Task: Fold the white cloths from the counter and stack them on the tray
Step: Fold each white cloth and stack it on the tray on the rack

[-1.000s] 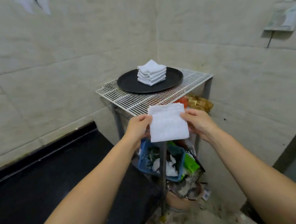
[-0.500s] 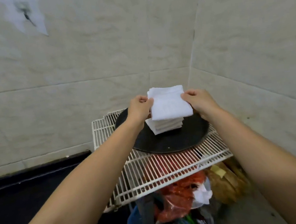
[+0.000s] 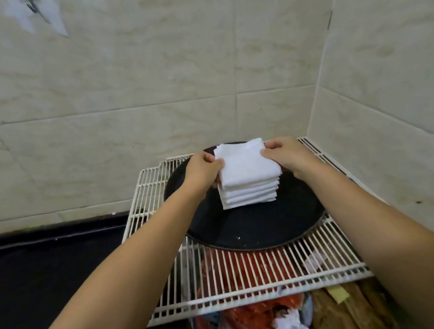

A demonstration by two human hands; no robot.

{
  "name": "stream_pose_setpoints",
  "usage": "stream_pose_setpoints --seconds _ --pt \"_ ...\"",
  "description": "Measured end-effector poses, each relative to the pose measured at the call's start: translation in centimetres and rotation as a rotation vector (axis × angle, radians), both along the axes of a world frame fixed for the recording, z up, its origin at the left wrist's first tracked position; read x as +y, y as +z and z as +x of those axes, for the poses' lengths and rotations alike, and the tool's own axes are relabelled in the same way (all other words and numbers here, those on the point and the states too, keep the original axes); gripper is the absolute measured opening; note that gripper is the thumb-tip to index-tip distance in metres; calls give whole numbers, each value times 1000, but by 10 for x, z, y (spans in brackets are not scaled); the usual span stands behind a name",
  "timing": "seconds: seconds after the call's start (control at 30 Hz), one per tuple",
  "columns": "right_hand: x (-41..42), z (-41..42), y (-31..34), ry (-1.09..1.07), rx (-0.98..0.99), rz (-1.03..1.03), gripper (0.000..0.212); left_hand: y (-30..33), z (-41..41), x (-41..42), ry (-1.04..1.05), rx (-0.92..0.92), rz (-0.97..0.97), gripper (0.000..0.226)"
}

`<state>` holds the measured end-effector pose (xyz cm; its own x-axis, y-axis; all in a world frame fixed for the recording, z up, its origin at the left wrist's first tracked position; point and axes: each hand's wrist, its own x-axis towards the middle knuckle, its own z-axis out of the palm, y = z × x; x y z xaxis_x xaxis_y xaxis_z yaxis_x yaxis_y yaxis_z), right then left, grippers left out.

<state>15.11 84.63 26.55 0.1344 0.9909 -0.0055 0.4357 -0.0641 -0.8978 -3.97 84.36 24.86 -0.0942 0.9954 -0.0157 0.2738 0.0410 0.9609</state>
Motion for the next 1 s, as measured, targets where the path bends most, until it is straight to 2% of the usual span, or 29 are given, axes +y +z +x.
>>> stream_pose_setpoints --seconds 0.1,0.23,0.37,0.47,0.57,0.67,0.8,1.0 --pt "-4 -2 3 -22 -26 19 29 0 -4 -1 17 30 -9 19" --pt "-15 -10 25 -100 -159 107 44 13 -20 -11 55 -46 -9 18" --pt "-37 -61 57 -37 -285 320 35 24 -67 -39 87 -82 64 14" --pt "-58 -141 60 119 -358 441 27 25 -132 -82 140 -13 123 18" --pt "-94 -249 40 354 -414 479 24 10 -225 -145 206 88 124 16" --pt "-143 -364 -6 585 -468 458 24 -14 -328 -220 342 316 81 11" --pt "-220 -506 -66 866 -542 437 26 -42 -445 -326 485 567 -30 18" --pt "-334 -660 -123 1068 -582 440 32 -87 -579 -469 645 760 -305 21"
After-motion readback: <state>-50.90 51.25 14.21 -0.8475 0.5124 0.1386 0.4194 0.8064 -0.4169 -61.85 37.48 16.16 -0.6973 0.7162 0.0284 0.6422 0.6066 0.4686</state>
